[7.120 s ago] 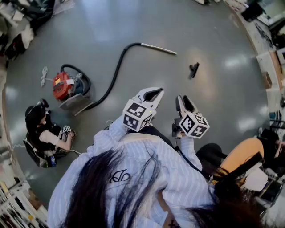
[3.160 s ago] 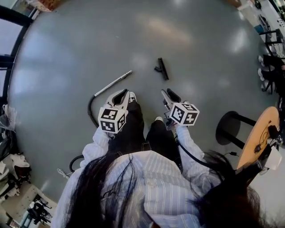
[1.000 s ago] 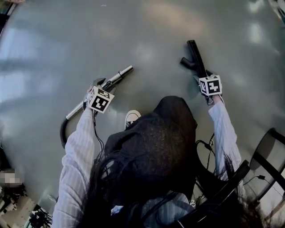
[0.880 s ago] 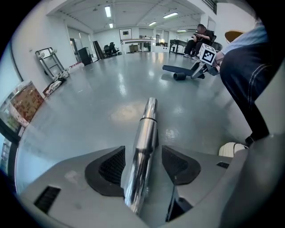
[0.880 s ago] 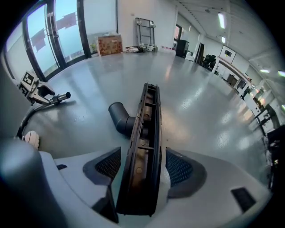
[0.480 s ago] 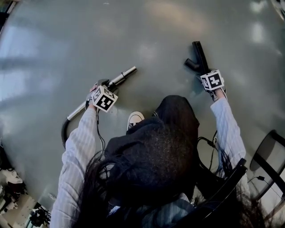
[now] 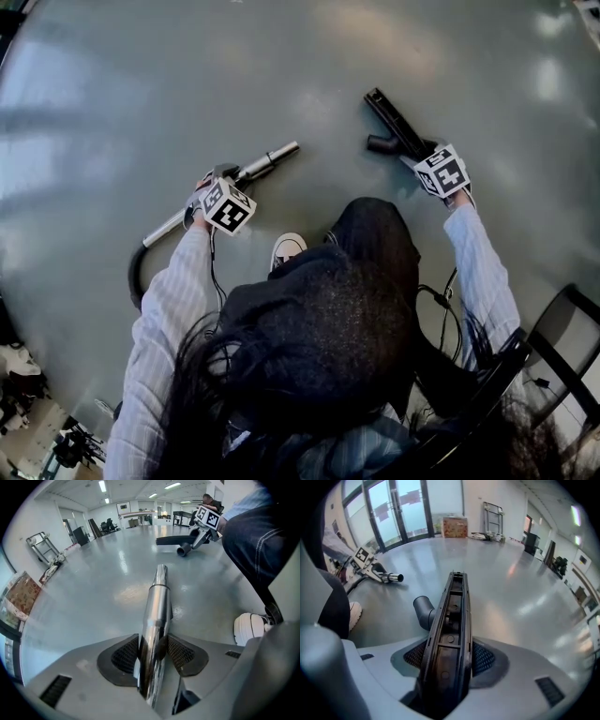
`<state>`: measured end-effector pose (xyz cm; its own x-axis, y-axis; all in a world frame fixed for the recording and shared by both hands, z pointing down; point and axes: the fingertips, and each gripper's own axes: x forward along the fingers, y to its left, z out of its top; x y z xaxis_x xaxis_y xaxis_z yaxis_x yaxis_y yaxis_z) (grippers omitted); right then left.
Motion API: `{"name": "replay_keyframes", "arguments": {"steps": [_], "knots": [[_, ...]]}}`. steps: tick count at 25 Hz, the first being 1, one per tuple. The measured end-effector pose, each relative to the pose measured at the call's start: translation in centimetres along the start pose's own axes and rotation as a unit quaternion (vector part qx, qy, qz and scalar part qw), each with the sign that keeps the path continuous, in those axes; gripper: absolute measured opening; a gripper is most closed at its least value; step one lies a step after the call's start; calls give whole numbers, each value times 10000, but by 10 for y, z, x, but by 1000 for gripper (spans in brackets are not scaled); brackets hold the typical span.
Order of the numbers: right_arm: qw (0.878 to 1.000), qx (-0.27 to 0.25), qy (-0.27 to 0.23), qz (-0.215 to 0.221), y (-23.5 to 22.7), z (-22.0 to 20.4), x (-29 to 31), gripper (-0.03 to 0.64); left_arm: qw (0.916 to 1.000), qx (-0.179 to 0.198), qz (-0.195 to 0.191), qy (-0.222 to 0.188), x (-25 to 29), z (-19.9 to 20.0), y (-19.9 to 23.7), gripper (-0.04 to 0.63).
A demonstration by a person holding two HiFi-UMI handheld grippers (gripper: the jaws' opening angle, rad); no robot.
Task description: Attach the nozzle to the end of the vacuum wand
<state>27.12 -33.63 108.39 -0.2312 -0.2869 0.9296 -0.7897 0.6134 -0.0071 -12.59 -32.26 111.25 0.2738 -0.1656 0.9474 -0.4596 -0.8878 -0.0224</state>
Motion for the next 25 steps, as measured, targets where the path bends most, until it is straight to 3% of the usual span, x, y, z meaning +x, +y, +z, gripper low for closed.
{"name": "replay_keyframes", "arguments": {"steps": [4, 11, 17, 25], "knots": [[9961, -771, -96, 417, 46, 48, 21, 241, 9991, 49, -401, 89, 0, -14, -15, 189], [9838, -1369, -554, 1017, 122, 111, 38, 236, 9991, 175, -355, -132, -16, -36, -9, 184], [9784, -1587, -786, 1061, 119, 125, 19, 232, 9981, 372, -415, -271, -29, -7, -28, 179], [9715, -1939, -735, 1145, 112, 120, 37, 232, 9968, 543, -416, -411, -17, -3, -34, 167]]}}
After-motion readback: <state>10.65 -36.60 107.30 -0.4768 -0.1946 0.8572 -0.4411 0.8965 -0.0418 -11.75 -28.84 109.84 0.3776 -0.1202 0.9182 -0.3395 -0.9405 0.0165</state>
